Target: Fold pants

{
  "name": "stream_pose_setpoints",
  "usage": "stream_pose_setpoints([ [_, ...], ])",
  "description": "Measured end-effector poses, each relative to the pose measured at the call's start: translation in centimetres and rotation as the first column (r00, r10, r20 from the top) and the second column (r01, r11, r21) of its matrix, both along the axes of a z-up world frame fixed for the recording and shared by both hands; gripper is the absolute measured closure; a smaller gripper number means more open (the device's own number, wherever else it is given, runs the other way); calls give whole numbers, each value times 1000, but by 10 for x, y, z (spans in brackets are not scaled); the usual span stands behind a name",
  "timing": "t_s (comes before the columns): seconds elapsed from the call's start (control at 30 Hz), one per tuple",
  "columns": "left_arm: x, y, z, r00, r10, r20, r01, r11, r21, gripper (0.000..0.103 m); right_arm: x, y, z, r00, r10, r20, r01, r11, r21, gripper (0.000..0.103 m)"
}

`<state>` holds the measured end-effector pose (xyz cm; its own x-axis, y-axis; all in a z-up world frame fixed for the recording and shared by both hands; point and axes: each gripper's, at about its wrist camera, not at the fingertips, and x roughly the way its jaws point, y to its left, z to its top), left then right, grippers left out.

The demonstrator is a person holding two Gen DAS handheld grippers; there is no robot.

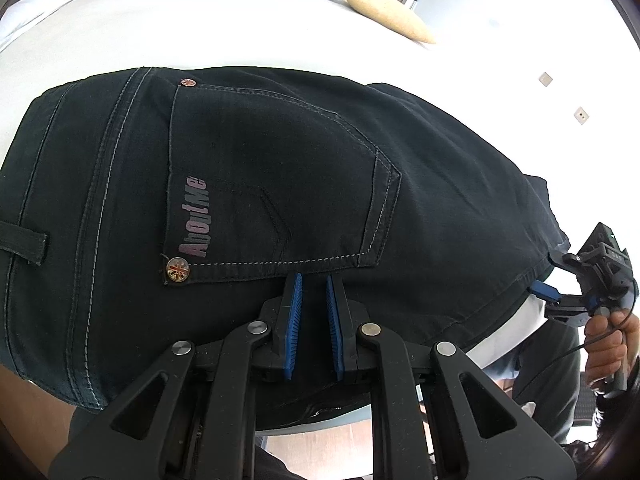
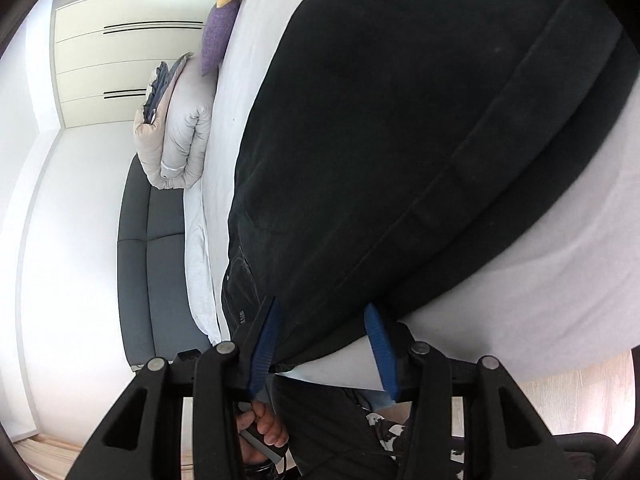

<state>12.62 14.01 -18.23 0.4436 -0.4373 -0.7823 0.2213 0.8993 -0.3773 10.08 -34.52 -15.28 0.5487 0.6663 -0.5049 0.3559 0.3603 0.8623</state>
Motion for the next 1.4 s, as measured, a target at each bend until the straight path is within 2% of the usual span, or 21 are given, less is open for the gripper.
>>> stream_pose_setpoints([
  [0.1, 1, 0, 2, 1000, 0, 1, 0, 1000, 3, 90, -3, 7, -4, 999, 35, 1, -35, 999, 1, 55],
  [0.17, 2, 0, 2, 1000, -1, 0, 1, 1000, 6, 90, 5, 12, -6, 999, 44, 7, -44, 999, -7, 59],
  [0.2, 2, 0, 2, 1000, -2, 0, 2, 1000, 7, 90, 5, 13, -8, 999, 53, 12, -53, 999, -12, 71],
  [0.23, 2, 1, 2, 1000, -5, 0, 5, 1000, 10, 91, 3, 14, -9, 998, 66, 11, -65, 997, -31, 92],
  [0.27, 2, -2, 1, 1000, -7, -1, 7, 1000, 12, 91, 3, 14, -11, 997, 72, 3, -71, 996, -52, 98],
  [0.57, -2, -7, 7, 998, -54, -8, 55, 996, 67, 91, -19, 17, -20, 997, 72, 24, -71, 996, -60, 102],
  [0.7, -5, -6, 11, 999, -53, -7, 53, 997, 64, 90, -16, 16, -21, 996, 81, 37, -79, 996, -47, 102],
  [0.77, -7, -7, 16, 999, -40, -3, 40, 997, 72, 90, -17, 12, -21, 996, 74, 42, -73, 997, -24, 98],
  [0.8, -8, -9, 21, 999, -40, 6, 39, 996, 85, 90, -19, 8, -18, 997, 63, 48, -63, 998, -15, 91],
  [0.83, -10, -12, 28, 999, -39, 21, 37, 995, 94, 90, -21, 2, -17, 997, 49, 59, -49, 999, -3, 78],
  [0.87, -13, -13, 34, 999, -40, 37, 36, 996, 85, 90, -23, -4, -13, 997, 28, 75, -29, 1000, 9, 70],
  [0.9, -13, -16, 42, 998, -38, 58, 35, 997, 62, 90, -26, -11, -9, 996, -1, 94, -1, 1000, 13, 57],
  [0.93, -12, -20, 49, 996, -41, 77, 38, 998, 40, 90, -29, -22, -3, 993, -43, 109, 42, 999, 9, 51],
  [1.0, -6, -33, 56, 993, -63, 97, 62, 998, 14, 90, -36, -44, 3, 985, -120, 123, 121, 993, -7, 49],
  [1.07, 4, -55, 52, 991, -99, 92, 98, 995, 15, 90, -41, -62, 1, 980, -163, 117, 165, 986, -9, 54],
  [1.1, 9, -67, 46, 989, -124, 78, 122, 992, 22, 90, -44, -71, -2, 978, -181, 100, 183, 983, -9, 70],
  [1.13, 11, -75, 37, 988, -142, 56, 140, 990, 36, 90, -47, -78, -6, 978, -195, 75, 197, 980, -18, 91],
  [1.17, 13, -86, 25, 987, -161, 22, 160, 986, 54, 90, -50, -83, -9, 977, -205, 59, 207, 978, -32, 98],
  [1.23, 10, -93, 17, 986, -167, 27, 164, 983, 87, 90, -57, -90, -18, 973, -225, 53, 226, 974, -16, 103],
  [1.33, 5, -86, 15, 987, -162, 13, 161, 985, 59, 91, -60, -90, -21, 970, -235, 62, 237, 971, -30, 103],
  [1.4, -1, -86, 15, 985, -172, 8, 171, 983, 69, 90, -60, -88, -19, 970, -234, 67, 237, 971, -44, 103],
])
